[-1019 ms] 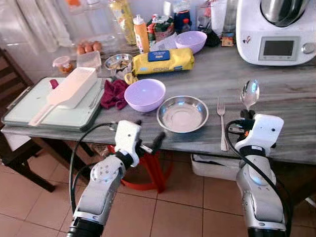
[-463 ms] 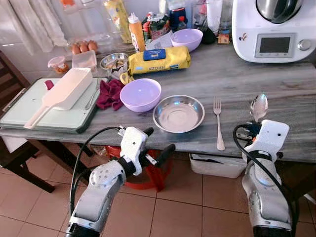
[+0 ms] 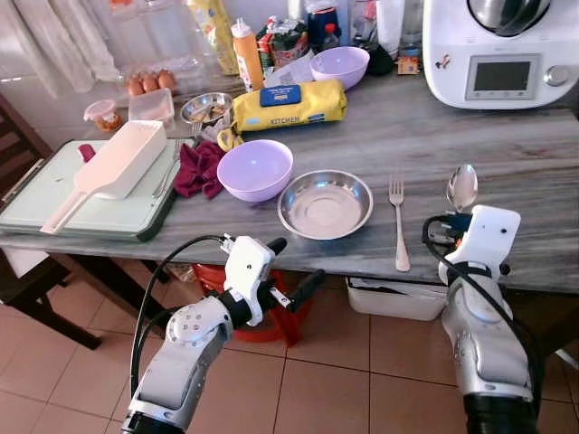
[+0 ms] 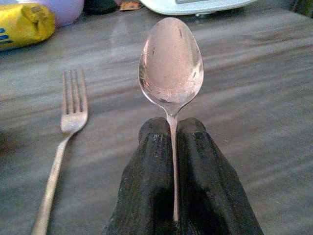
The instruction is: Setting the table
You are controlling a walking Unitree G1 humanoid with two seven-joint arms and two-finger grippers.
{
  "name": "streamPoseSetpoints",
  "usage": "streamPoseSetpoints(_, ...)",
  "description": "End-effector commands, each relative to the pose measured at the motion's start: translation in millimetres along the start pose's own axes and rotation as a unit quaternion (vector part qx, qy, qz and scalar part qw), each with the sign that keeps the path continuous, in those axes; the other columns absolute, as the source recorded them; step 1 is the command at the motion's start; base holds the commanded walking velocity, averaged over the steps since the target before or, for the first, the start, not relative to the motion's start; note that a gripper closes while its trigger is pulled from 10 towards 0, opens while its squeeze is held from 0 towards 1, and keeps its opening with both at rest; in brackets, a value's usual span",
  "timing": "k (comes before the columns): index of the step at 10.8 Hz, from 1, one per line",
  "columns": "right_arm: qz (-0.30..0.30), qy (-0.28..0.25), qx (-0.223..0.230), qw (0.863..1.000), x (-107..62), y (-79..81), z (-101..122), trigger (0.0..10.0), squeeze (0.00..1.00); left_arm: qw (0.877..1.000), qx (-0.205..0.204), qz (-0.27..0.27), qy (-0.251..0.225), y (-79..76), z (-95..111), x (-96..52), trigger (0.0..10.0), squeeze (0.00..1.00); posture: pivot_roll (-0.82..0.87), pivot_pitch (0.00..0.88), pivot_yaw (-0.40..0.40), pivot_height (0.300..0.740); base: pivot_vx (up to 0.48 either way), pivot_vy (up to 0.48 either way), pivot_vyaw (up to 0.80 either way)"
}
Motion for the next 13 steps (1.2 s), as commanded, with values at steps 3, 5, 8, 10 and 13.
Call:
streamPoseSetpoints(3,0.025,0.025,0.003,0.999,6.2,12.1,-6,10.0,0.00,1.000,0.005,0.006,0.005,3.1,-2,-3.4,10.0,0.00,-0.12,0.107,0.166,0.740,0.000,0.000,0.00)
streamPoseSetpoints(5,0.044,0.033,0.004,0.998,9.9,20.3,-7,10.0,0.00,1.000,0.006,0.005,0.006,3.0,-2,-3.1,10.0,0.00,-0.12,0.107,0.169,0.740,0.000,0.000,0.00)
streamPoseSetpoints(8,0.049,0.039,-0.002,0.998,15.2,23.3,-7,10.0,0.00,1.000,0.009,0.005,0.008,2.9,-3,-3.0,10.0,0.00,-0.12,0.111,0.170,0.740,0.000,0.000,0.00)
streamPoseSetpoints(10,0.055,0.045,-0.004,0.997,19.2,24.5,-8,10.0,0.00,1.000,0.009,0.005,0.009,2.3,-4,-4.1,10.0,0.00,-0.12,0.115,0.169,0.740,0.000,0.000,0.00)
streamPoseSetpoints(13,0.060,0.056,0.000,0.997,21.0,27.6,-15,10.0,0.00,1.000,0.012,0.004,0.008,1.7,-3,-5.2,10.0,0.00,-0.11,0.115,0.172,0.740,0.000,0.000,0.00)
Point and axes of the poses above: a point about 5 cm out from each wrist's last joint towards the gripper, its own x axis pointing out of the wrist towards the gripper, its own z axis along the axis of the wrist's last joint, y = z × x, the point moved 5 cm from there along x, pointing out of the wrist towards the gripper, and after that the axes turned 6 degrees about -x, right-handed, at the moved point
